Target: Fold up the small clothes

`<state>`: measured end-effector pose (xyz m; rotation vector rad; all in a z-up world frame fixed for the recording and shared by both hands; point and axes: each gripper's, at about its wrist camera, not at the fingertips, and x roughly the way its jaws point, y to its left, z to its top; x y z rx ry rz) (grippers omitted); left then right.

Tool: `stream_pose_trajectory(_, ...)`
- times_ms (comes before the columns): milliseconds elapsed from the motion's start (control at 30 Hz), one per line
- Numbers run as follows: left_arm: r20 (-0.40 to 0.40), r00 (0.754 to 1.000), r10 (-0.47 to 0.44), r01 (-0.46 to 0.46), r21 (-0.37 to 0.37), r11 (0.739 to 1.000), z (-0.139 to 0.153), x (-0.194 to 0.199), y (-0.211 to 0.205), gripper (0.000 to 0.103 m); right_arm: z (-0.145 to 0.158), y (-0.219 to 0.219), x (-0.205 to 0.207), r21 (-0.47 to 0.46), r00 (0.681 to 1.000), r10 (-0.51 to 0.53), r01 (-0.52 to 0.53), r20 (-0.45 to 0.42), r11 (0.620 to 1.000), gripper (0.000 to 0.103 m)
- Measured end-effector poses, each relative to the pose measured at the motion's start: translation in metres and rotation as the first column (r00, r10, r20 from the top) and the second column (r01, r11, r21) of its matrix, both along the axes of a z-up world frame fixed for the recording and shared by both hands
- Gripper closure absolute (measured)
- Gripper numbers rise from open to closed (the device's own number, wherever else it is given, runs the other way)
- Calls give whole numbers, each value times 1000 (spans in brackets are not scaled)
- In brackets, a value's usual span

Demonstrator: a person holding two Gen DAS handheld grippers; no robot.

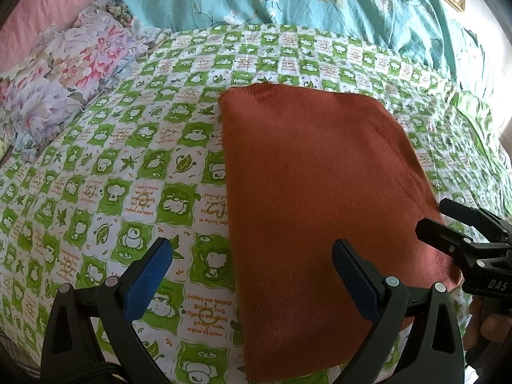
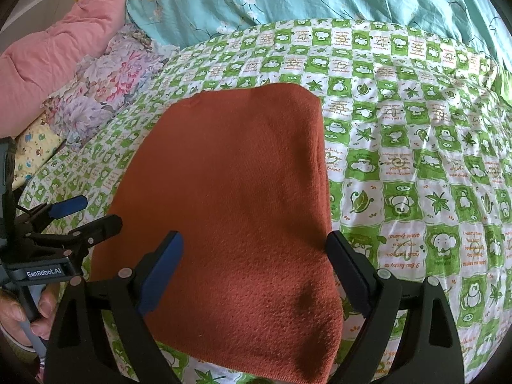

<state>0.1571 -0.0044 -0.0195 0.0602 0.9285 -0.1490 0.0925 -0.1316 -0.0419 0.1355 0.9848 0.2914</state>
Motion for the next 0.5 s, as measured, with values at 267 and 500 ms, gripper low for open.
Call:
stream_pose_trajectory(267,3,1000,7,-7,-4,1000,1,0,1,3,3,0,2,6,1000,-4,4,9,1000,12)
stream_pose_trajectory(500,28,999,22,-22,2,1000,5,4,7,3,2,-2,2,3,1000,-11,11,10,1000,12)
